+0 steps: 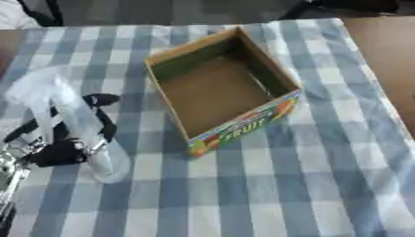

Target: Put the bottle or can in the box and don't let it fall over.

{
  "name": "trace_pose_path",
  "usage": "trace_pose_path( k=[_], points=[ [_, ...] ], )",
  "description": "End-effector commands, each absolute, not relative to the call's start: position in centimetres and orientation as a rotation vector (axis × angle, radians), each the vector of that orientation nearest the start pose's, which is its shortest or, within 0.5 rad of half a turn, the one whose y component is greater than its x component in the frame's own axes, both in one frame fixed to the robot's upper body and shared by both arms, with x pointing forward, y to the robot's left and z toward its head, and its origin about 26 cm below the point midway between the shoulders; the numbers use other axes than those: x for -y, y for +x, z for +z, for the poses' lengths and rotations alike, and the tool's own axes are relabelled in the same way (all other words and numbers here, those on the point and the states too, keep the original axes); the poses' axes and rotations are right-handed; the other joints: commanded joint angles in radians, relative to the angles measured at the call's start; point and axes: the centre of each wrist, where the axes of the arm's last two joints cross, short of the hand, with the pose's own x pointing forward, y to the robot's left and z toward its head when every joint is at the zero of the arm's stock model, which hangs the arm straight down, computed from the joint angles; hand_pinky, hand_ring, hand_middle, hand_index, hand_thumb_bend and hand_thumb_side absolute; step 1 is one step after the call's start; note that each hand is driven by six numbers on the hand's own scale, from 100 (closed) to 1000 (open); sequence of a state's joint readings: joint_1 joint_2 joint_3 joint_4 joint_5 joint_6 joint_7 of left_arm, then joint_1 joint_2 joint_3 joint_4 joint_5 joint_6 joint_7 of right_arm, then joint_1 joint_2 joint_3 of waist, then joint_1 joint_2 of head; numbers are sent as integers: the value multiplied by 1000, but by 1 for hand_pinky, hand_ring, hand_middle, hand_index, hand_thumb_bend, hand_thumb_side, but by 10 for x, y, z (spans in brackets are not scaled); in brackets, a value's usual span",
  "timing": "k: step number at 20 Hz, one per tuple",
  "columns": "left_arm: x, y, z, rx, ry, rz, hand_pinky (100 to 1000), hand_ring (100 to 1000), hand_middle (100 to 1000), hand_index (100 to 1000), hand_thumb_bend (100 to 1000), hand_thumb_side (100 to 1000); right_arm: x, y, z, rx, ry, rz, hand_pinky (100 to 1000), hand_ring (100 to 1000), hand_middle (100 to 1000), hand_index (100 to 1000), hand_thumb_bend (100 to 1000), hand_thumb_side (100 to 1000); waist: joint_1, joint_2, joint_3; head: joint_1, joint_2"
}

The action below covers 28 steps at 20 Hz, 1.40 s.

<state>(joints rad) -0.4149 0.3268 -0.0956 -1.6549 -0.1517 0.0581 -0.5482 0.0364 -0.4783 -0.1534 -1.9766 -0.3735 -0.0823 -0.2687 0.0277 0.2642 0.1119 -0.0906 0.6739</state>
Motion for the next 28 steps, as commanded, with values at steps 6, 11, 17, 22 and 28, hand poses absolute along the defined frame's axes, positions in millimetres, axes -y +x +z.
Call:
trace_pose_path(
  k=[6, 11, 17, 22, 28],
  points=[
    [-248, 362, 142, 1714, -53, -889, 545, 1000, 671, 200, 100, 414, 352, 252, 150, 2084, -259, -132, 950, 940, 1000, 906, 100, 584, -4, -10, -1, 3, -15],
    [-245, 364, 137, 1690, -95, -861, 389, 1000, 497, 119, 100, 420, 351, 252, 151, 2086, -254, -130, 950, 939, 1000, 905, 100, 583, -4, -10, -2, 3, -17],
    [-244, 363, 139, 1724, -178, -850, 299, 1000, 434, 100, 100, 450, 351, 252, 151, 2084, -249, -131, 948, 934, 1000, 899, 100, 582, -4, -10, -3, 3, -19],
    [-246, 362, 144, 1780, -204, -800, 271, 1000, 468, 116, 100, 418, 351, 252, 150, 2084, -245, -129, 945, 932, 1000, 897, 100, 581, -4, -10, -3, 3, -22],
    [-246, 360, 151, 1913, -167, -756, 166, 1000, 403, 136, 100, 450, 351, 253, 150, 2084, -244, -124, 945, 928, 1000, 894, 100, 580, -5, -9, -4, 2, -23]
  ],
)
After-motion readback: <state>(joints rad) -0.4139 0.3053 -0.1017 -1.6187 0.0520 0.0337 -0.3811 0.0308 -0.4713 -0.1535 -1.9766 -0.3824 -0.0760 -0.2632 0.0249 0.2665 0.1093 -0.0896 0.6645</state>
